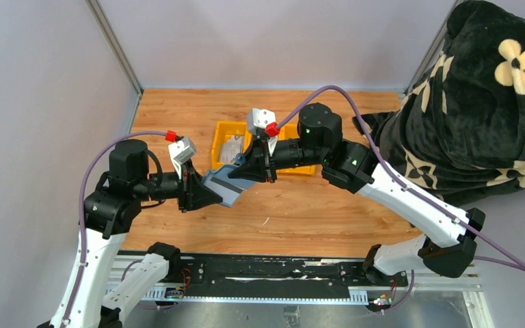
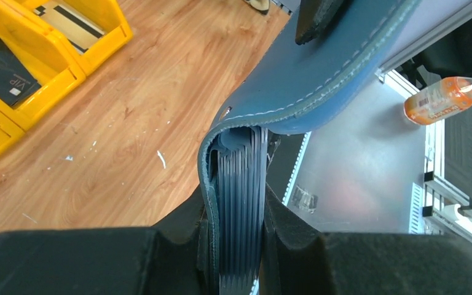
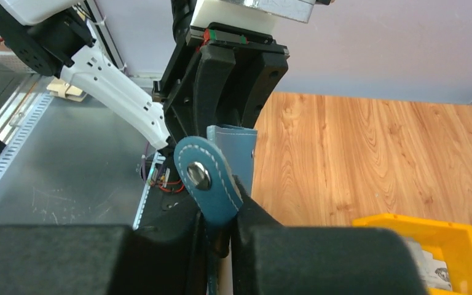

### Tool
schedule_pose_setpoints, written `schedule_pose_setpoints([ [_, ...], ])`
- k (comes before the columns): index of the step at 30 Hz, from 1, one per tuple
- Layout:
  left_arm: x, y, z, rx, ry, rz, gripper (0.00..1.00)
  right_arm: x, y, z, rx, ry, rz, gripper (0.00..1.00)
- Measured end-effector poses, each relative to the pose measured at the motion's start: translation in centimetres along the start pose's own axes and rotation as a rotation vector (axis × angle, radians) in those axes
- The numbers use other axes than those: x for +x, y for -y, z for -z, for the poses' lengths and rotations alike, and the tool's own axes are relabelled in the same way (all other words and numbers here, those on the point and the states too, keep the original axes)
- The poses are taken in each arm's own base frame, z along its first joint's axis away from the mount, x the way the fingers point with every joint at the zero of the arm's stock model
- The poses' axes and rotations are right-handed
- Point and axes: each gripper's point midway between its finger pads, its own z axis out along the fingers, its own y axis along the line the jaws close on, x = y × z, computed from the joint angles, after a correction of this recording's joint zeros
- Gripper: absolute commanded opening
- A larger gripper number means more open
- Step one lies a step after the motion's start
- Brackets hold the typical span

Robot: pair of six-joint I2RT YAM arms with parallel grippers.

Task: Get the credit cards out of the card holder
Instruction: Remove the credit card from the card holder.

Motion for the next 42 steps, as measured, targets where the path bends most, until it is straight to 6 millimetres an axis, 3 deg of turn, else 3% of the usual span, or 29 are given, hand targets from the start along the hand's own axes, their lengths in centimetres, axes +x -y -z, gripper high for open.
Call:
schedule_pose_setpoints([
  [2,0.1,0.0,0.0,0.001,-0.004,-0.004,0.03,0.1,0.0,0.1,-0.002,-0.017,0.003,0.00],
  [3,0.1,0.1,0.1,0.003,-0.004,-0.006,0.15,0.0,0.1,0.1,0.003,-0.026,0.005,0.00],
  [4,0.0,0.2,0.1,0.002,-0.002,-0.009,0.36,-0.2,0.2,0.2,0.010,-0.029,0.011,0.00],
  [6,-0.2,0.3,0.3,0.001,0.003,-0.025,0.67,-0.6,0.6,0.3,0.035,-0.023,0.013,0.00],
  [7,-0.4,0.4,0.3,0.002,0.006,-0.035,0.78,-0.8,0.9,0.3,0.049,-0.010,0.011,0.00],
  [9,-0.6,0.4,0.5,-0.007,0.017,-0.064,0.83,-0.9,1.4,0.4,0.084,0.038,-0.020,0.00],
  [13,-1.8,0.6,1.0,-0.049,0.106,-0.096,0.84,0.8,2.7,1.2,0.181,0.169,-0.141,0.00],
  [17,-2.5,1.4,1.5,-0.059,0.227,-0.097,0.80,1.0,3.3,1.6,0.233,0.320,-0.261,0.00],
  [20,-3.2,2.0,1.9,-0.057,0.306,-0.096,0.71,0.4,3.4,2.1,0.242,0.435,-0.328,0.00],
  [23,-4.1,1.5,2.0,-0.086,0.350,-0.076,0.56,-0.8,3.4,2.7,0.240,0.523,-0.367,0.00],
  [29,-4.9,-0.2,1.3,-0.118,0.410,0.003,0.48,-3.8,3.3,4.0,0.229,0.683,-0.395,0.00],
  [38,-7.0,-0.5,1.1,-0.106,0.468,0.045,0.45,-3.4,2.7,3.9,0.232,0.772,-0.438,0.00],
  [42,-7.8,0.1,1.4,-0.088,0.496,0.041,0.28,-4.0,2.7,4.1,0.228,0.815,-0.441,0.00],
])
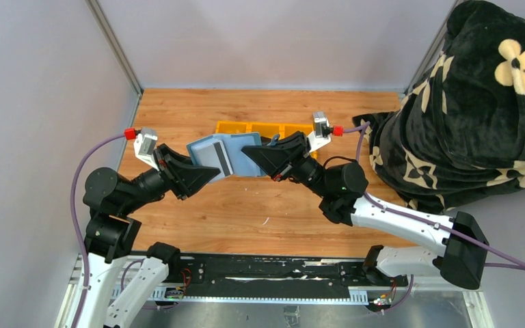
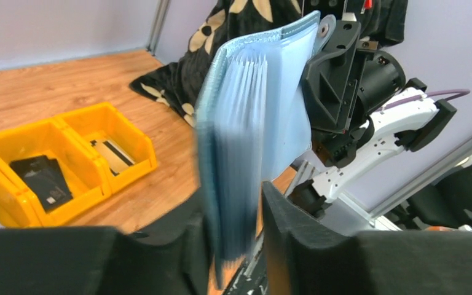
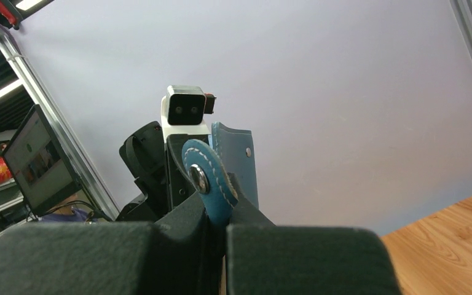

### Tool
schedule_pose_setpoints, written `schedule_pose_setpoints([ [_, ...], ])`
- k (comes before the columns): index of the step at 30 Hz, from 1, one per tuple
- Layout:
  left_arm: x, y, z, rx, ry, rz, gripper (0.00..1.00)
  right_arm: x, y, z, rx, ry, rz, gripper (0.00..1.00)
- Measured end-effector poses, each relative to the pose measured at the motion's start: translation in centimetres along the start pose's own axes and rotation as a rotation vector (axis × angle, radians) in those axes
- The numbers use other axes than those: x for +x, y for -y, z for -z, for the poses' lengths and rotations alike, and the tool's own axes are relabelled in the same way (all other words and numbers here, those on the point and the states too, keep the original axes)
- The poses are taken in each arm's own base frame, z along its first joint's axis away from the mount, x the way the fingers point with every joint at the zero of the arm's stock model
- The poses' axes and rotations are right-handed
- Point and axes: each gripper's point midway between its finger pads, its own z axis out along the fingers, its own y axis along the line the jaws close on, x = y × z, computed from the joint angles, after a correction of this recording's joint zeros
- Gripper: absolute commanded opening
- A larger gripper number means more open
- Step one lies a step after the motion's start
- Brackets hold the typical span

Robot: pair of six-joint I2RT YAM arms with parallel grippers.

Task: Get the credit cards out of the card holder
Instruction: Remove the credit card from the card holder.

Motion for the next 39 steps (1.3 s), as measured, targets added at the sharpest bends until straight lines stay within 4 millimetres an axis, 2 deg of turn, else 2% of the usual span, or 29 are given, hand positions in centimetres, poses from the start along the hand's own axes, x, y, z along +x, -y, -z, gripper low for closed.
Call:
schedule_pose_setpoints([
  [4,-0.5,0.3,0.0,0.008,0.014,-0.007,0.12,-0.2,0.0,0.0,0.003,0.030,-0.007,0.01],
  [5,-0.6,0.4,0.0,0.008,0.016,-0.009,0.07,-0.2,0.0,0.0,0.005,0.034,-0.007,0.04],
  [8,-0.6,0.3,0.0,0.003,0.011,-0.026,0.02,-0.2,0.4,0.3,0.023,0.048,-0.010,0.14],
  [11,-0.5,0.1,0.0,-0.011,-0.007,-0.043,0.00,0.1,1.0,0.6,0.052,0.047,-0.021,0.40],
  [13,-0.7,-0.1,-0.1,-0.017,-0.014,-0.061,0.00,0.4,1.4,1.0,0.075,0.033,-0.027,0.71],
  [15,-0.8,-0.2,-0.1,-0.024,-0.029,-0.083,0.00,0.8,1.9,1.2,0.094,0.009,-0.027,0.75],
  [20,-0.3,-0.3,0.1,-0.028,-0.092,-0.124,0.00,2.5,2.2,1.1,0.087,-0.122,0.011,0.78],
  [21,0.0,-0.4,0.1,-0.026,-0.110,-0.128,0.00,2.7,2.0,0.9,0.078,-0.146,0.022,0.77],
  [23,0.4,-0.5,0.2,-0.020,-0.147,-0.139,0.00,2.9,1.6,0.4,0.059,-0.199,0.055,0.66],
  [25,1.0,-0.7,0.3,-0.021,-0.191,-0.150,0.00,2.9,1.3,0.0,0.049,-0.241,0.092,0.45],
  [27,1.3,-0.8,0.4,-0.022,-0.214,-0.162,0.00,3.0,1.3,-0.1,0.048,-0.267,0.124,0.13],
  [29,1.5,-0.7,0.6,-0.013,-0.233,-0.174,0.00,3.4,1.7,0.1,0.064,-0.301,0.148,0.01],
  [31,1.7,-0.6,0.8,-0.013,-0.245,-0.183,0.01,3.8,2.2,0.3,0.085,-0.330,0.158,0.00],
  [32,1.7,-0.6,0.8,-0.014,-0.249,-0.183,0.09,3.8,2.3,0.3,0.091,-0.340,0.164,0.00],
  [34,1.9,-0.6,0.9,-0.010,-0.257,-0.180,0.51,3.9,2.3,0.4,0.096,-0.349,0.171,0.00],
  [35,1.9,-0.6,0.9,-0.010,-0.258,-0.178,0.64,3.9,2.3,0.4,0.096,-0.350,0.170,0.00],
  [37,1.8,-0.4,0.8,0.001,-0.252,-0.176,0.70,4.1,2.3,0.7,0.092,-0.355,0.162,0.00],
  [39,1.6,-0.1,0.7,0.012,-0.233,-0.174,0.69,4.6,2.3,1.1,0.089,-0.362,0.144,0.00],
])
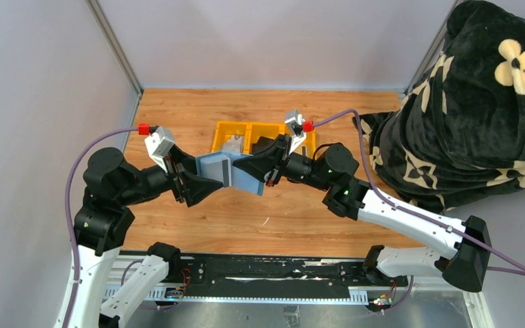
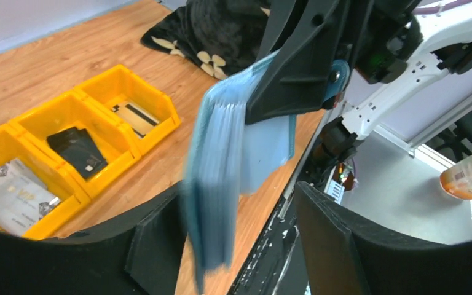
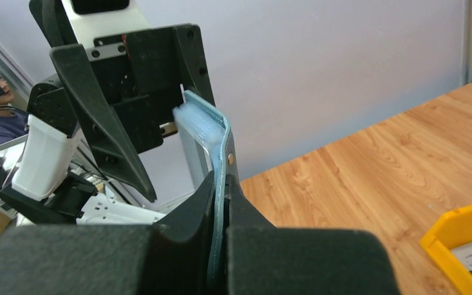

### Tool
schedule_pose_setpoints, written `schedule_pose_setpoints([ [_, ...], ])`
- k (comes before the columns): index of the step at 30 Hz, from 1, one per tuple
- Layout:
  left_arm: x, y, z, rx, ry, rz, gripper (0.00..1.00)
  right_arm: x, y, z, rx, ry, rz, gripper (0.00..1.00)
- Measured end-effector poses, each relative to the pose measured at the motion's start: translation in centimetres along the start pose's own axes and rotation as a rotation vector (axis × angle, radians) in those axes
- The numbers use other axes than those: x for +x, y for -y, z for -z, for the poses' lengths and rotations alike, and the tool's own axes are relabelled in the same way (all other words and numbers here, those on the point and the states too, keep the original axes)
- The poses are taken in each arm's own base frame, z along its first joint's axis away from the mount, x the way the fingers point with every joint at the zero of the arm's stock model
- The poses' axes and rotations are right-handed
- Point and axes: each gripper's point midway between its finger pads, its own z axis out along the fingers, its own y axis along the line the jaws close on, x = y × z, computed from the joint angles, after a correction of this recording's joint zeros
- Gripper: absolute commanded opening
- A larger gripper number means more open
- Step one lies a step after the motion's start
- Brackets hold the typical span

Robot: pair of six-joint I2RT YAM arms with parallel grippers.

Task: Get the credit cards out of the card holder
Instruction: Remove the credit card from the card holder.

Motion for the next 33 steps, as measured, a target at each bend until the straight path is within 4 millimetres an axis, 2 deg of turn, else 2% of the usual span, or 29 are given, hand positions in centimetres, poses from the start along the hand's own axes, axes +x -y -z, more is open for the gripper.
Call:
schedule_pose_setpoints([
  [5,0.0,1.0,0.0,0.051,0.051,0.041,0.53,1.3,0.1,0.6,-0.027,0.013,-0.088,0.00],
  [8,-0.1,1.4,0.0,0.074,0.068,0.059,0.44,1.0,0.1,0.8,-0.040,0.051,-0.126,0.00],
  [12,-0.7,1.9,0.0,0.094,0.088,0.067,0.39,0.2,-0.4,1.1,-0.073,0.109,-0.177,0.00],
  [17,-1.6,2.3,0.1,0.106,0.120,0.072,0.36,-0.9,-1.2,1.1,-0.120,0.163,-0.213,0.00],
  [23,-2.0,2.5,0.1,0.108,0.136,0.076,0.44,-1.4,-2.0,1.2,-0.160,0.180,-0.233,0.00],
  [25,-1.9,2.5,0.1,0.109,0.134,0.085,0.43,-1.7,-2.3,1.3,-0.179,0.189,-0.231,0.00],
  [29,-1.9,2.6,0.1,0.114,0.131,0.093,0.24,-2.0,-2.9,1.5,-0.208,0.192,-0.237,0.00],
  [31,-1.9,2.7,0.1,0.123,0.128,0.104,0.11,-2.1,-3.2,1.5,-0.219,0.192,-0.239,0.12],
  [33,-2.0,2.9,0.0,0.138,0.127,0.112,0.06,-2.2,-3.3,1.7,-0.234,0.190,-0.244,0.24],
])
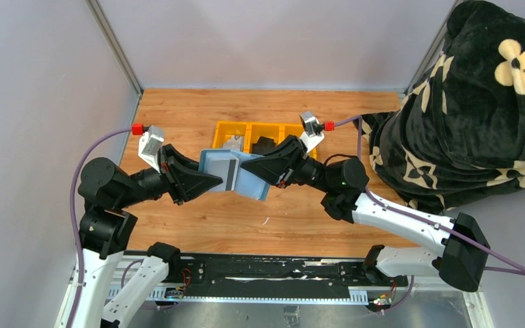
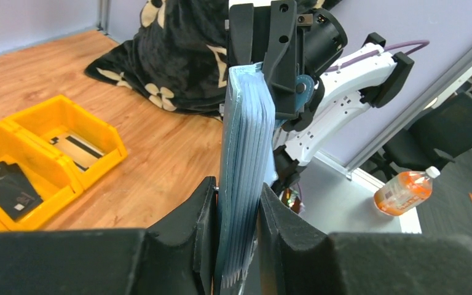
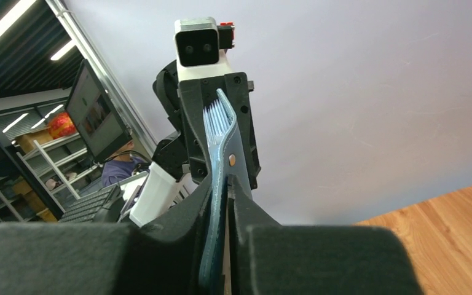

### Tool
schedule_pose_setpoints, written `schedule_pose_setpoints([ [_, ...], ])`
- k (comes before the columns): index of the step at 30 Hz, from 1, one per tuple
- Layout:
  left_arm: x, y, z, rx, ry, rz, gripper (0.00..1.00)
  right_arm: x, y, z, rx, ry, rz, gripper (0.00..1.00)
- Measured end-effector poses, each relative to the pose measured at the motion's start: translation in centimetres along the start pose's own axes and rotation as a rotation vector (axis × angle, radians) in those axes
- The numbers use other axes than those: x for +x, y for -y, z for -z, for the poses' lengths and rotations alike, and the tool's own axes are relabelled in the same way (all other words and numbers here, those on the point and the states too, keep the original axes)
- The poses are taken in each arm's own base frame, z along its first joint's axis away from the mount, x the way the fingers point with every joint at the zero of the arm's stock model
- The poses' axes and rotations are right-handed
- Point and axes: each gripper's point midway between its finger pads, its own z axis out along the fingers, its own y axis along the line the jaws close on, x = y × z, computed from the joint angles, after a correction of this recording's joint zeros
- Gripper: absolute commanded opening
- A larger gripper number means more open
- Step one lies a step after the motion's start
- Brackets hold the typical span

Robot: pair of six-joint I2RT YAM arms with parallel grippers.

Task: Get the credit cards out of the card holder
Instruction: Remove the credit card from the card holder.

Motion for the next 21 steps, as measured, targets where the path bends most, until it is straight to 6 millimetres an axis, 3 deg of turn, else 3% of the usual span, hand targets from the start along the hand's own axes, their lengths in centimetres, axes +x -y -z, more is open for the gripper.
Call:
schedule_pose_setpoints([
  [6,0.2,-0.3,-0.5,0.011,-0.021,0.057,0.01,-1.5,1.1,0.8,0.022,0.008,-0.015,0.59],
  [12,0.9,-1.8,-0.6,-0.062,-0.067,0.092,0.00,-6.2,4.2,3.8,0.265,0.040,0.049,0.67],
  [17,1.8,-4.8,-0.3,-0.203,-0.114,0.066,0.00,-11.2,0.6,3.6,0.324,0.069,0.174,0.70],
  [21,3.2,-7.5,0.0,-0.315,-0.169,0.071,0.00,-11.3,-1.2,2.4,0.267,0.020,0.169,0.70],
])
